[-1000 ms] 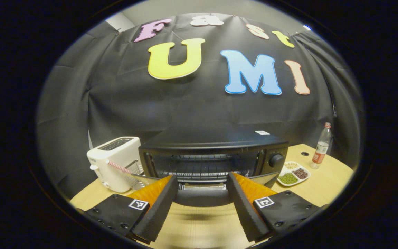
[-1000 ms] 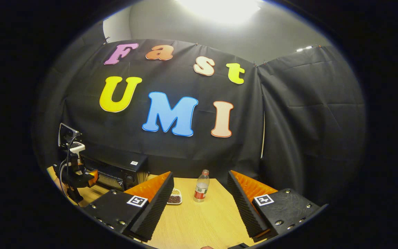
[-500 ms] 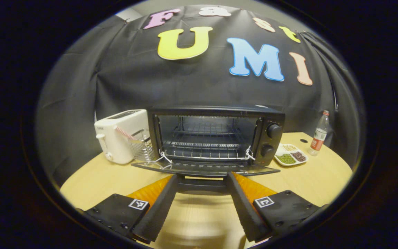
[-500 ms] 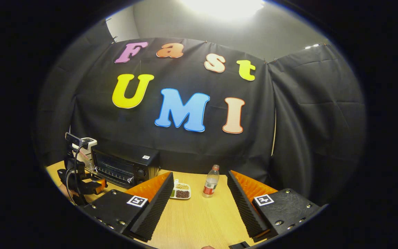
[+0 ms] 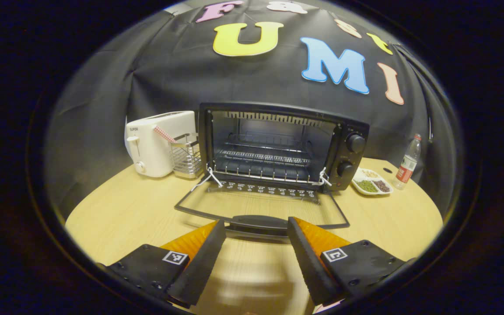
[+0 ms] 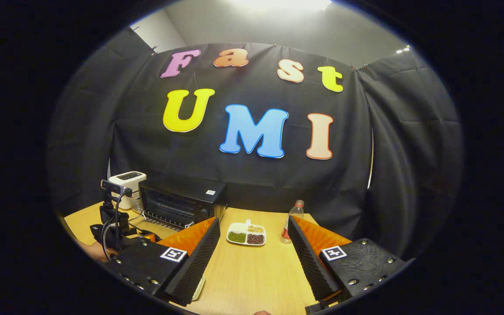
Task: Open the electric oven with the left hand, put the food in, and close the electric oven.
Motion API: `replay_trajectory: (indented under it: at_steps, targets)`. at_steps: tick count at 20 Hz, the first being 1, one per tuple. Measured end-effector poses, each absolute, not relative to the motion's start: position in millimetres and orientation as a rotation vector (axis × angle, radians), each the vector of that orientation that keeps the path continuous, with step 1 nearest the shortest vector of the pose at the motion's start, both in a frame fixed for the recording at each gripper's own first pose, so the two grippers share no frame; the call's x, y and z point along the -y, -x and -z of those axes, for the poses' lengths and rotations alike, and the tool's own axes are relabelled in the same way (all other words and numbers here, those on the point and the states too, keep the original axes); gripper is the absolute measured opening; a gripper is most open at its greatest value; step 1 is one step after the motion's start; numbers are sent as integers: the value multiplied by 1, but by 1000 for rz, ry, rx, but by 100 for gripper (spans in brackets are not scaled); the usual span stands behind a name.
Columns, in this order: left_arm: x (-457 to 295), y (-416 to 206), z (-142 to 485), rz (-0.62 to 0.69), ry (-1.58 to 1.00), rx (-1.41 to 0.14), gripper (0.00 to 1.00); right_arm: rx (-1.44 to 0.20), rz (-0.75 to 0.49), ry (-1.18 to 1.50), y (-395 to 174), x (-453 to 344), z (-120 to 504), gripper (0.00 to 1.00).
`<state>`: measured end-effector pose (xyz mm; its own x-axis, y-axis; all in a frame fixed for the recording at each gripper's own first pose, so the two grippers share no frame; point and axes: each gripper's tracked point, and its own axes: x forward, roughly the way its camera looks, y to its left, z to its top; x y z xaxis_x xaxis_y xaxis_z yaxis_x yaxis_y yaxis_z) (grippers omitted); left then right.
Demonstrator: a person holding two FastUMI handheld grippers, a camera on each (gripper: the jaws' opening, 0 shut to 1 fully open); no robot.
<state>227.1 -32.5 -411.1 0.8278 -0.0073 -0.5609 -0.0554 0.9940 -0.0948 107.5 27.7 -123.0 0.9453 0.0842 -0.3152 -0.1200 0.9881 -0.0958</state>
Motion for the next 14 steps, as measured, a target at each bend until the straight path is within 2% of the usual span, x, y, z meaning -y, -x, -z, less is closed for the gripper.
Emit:
replay_trajectory:
  at_steps: [2, 3, 5, 7, 8, 9, 14]
  targets:
    - [23, -225, 379, -27, 87, -539, 100, -327, -141, 87, -108, -38, 128, 96]
    - [19, -224, 361, -27, 80, -504, 95, -332, -161, 73, -108, -44, 131, 96]
    - [8, -216, 320, -34, 69, -435, 95, -350, -199, 41, -110, -55, 139, 96]
    - [-1, -206, 280, -42, 56, -374, 100, -384, -242, 0, -111, -67, 151, 96]
    - [-6, -199, 262, -45, 43, -346, 91, -410, -265, -18, -110, -73, 158, 96]
    - [-12, -192, 247, -54, 30, -323, 95, -439, -285, -33, -108, -78, 166, 96]
    - [-32, -151, 187, -97, 10, -238, 95, -605, -393, -105, -94, -99, 207, 96]
